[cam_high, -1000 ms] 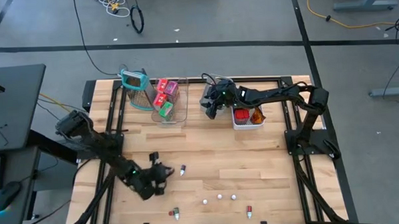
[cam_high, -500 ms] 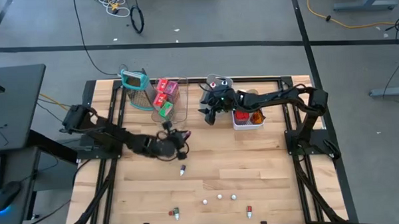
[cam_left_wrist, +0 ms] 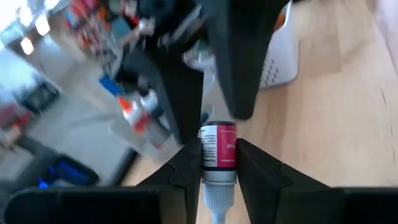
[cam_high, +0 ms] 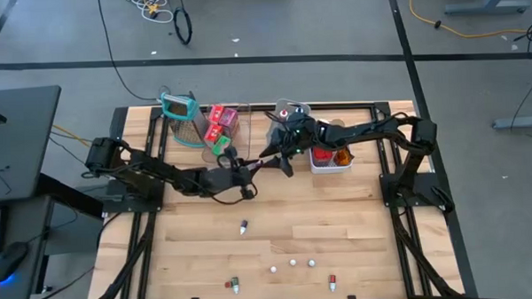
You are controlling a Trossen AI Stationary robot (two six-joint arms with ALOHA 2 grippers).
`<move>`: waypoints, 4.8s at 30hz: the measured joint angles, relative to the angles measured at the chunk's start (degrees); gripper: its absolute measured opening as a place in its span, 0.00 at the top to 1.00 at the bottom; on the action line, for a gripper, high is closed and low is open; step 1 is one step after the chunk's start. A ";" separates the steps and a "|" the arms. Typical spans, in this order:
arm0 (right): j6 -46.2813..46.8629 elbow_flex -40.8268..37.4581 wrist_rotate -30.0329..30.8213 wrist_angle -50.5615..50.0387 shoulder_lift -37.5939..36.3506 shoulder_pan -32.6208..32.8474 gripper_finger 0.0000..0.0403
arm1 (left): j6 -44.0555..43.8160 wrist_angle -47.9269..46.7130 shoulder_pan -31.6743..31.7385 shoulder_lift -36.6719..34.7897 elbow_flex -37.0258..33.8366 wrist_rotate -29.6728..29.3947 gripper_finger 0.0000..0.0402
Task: Pick & Place Kitchen Items
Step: Put the small pink food coloring bottle into the gray bin
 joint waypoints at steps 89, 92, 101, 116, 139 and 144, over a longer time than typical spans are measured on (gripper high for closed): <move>18.02 0.04 1.15 8.17 -0.24 2.17 0.74 | 13.30 8.40 -1.75 -0.08 0.09 -4.83 0.73; 17.50 0.04 1.19 8.00 -0.24 2.17 0.73 | 13.32 8.41 -1.75 -0.04 0.09 -4.93 0.73; 17.36 0.09 1.36 7.91 -0.24 1.84 0.74 | 13.43 8.46 -1.73 -0.02 0.07 -5.33 0.70; 14.64 0.15 3.22 6.23 -0.35 0.59 0.78 | 11.73 8.68 -0.83 0.04 -0.02 -10.80 0.53; 7.02 0.04 26.37 -17.25 -5.69 -10.22 0.79 | 4.79 9.66 10.92 -0.07 -0.02 0.17 0.53; -0.66 0.02 36.22 -25.67 -6.08 -10.44 0.79 | 2.41 9.66 11.34 -0.05 -0.02 2.80 0.53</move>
